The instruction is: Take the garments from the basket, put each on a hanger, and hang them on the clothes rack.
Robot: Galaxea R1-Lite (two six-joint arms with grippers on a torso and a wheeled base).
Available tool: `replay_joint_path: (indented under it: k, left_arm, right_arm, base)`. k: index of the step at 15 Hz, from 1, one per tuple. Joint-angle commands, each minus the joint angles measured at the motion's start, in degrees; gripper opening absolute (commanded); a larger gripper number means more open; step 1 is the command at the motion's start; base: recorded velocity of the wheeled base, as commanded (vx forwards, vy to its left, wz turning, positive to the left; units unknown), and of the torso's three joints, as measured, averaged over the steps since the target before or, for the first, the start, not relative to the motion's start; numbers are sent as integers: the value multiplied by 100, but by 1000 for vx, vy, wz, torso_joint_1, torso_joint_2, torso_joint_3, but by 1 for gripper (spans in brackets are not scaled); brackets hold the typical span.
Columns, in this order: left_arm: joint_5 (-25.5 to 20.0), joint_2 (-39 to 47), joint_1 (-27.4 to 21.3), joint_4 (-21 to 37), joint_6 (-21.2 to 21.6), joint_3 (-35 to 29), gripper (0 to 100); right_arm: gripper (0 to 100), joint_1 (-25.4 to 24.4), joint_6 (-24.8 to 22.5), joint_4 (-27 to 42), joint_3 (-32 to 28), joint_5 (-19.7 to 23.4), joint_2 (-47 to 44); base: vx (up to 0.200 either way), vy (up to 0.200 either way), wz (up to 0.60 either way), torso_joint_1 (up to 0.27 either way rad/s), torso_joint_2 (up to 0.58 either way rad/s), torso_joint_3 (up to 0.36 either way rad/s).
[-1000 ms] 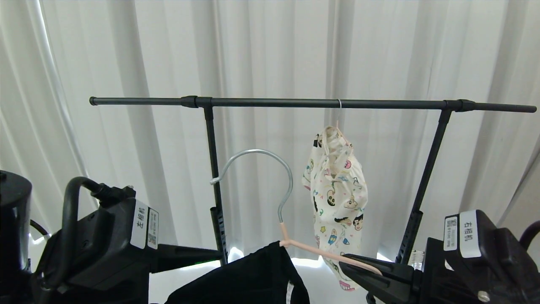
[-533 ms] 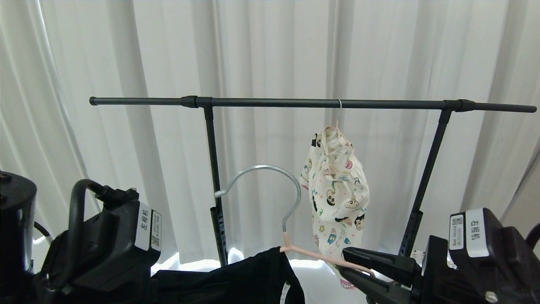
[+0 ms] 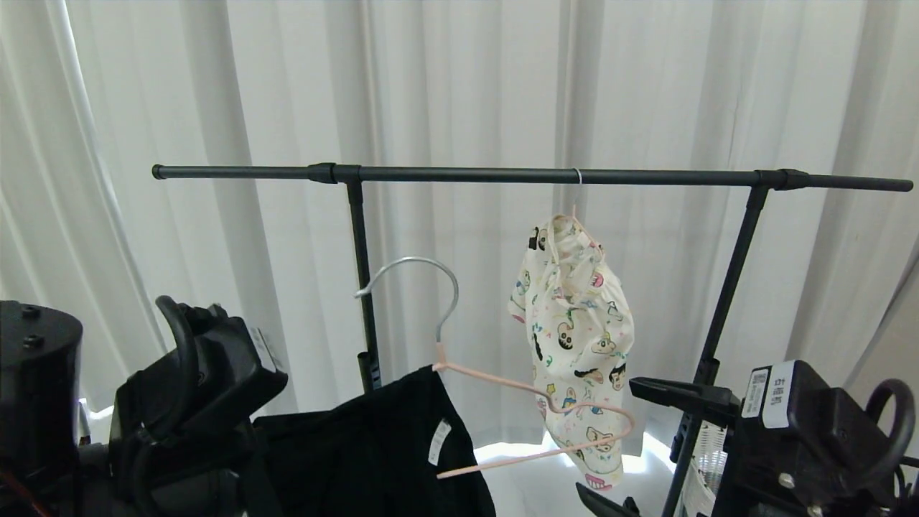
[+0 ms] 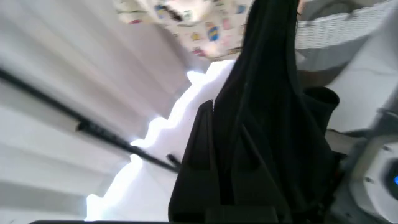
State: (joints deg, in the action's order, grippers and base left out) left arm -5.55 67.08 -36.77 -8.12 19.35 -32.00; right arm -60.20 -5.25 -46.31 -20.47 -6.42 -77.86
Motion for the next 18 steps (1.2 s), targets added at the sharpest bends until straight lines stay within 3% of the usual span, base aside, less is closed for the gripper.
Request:
replay_joint_path:
  k: [1, 4, 9, 13, 18]
  left_arm:
    - [212, 33, 161, -296, -1, 141, 0]
    - [238, 173, 249, -1034, -36, -78, 0]
    - [238, 340, 267, -1087, -27, -781, 0]
    - [361, 507, 275, -1095, -54, -1028, 0]
    - [361, 472, 267, -1095, -54, -1098, 0]
  right_arm:
    - [100, 210, 16, 17, 25, 18, -45]
    - [100, 210, 279, 35, -36, 62, -493]
    - [100, 184, 1527, 8, -1188, 27, -1407]
    - [100, 175, 1554, 8, -1381, -26, -1697]
    - [100, 175, 1545, 8, -1355, -553, -2022]
  base:
    - [0, 0, 0, 0, 0, 0]
    - [0, 0, 0, 0, 0, 0]
    - [0, 0, 0, 0, 0, 0]
    - [0, 0, 0, 0, 0, 0]
    - [0, 0, 0, 0, 0, 0]
